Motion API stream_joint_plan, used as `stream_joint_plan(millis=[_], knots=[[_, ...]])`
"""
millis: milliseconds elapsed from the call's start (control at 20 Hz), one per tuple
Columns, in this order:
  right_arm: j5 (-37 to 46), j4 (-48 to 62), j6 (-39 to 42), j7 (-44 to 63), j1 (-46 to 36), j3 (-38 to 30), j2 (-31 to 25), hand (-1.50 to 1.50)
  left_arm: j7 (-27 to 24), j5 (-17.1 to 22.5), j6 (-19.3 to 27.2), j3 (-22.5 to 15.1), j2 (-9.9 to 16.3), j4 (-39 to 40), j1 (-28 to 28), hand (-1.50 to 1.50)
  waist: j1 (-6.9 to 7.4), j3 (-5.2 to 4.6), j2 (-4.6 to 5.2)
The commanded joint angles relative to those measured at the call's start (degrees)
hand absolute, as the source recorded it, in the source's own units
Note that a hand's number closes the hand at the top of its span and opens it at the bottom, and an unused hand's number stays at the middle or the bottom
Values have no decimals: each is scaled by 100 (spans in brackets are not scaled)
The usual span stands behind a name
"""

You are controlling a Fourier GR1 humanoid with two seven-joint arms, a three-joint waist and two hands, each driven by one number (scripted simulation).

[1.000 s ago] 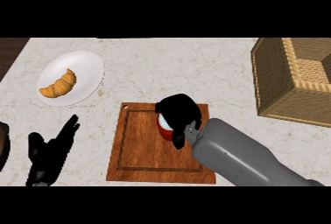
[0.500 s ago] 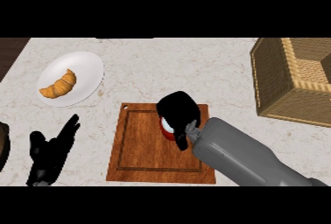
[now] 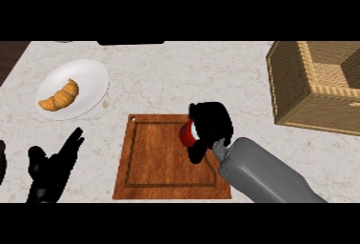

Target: Pick the can from the cutting board and place it in the basket

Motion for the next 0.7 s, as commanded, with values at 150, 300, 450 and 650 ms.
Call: stream_joint_plan(millis=[150, 300, 450, 650], knots=[[324, -1082, -1354, 1010, 570, -790, 175, 150, 12, 53, -32, -16, -135, 420, 481, 0, -51, -84, 92], [177, -1862, -2412, 876, 411, -1558, 597, 150, 97, -12, 33, -90, -165, 267, 450, 0, -156, -68, 71], [536, -2665, -2412, 1009, 214, -1796, 290, 150, 126, -61, 58, 4, -126, 468, 297, 0, -168, -88, 75], [749, -3397, -2200, 1662, 39, -2353, 178, 150, 280, -11, -35, -12, -137, 471, 181, 0, -103, -92, 87]])
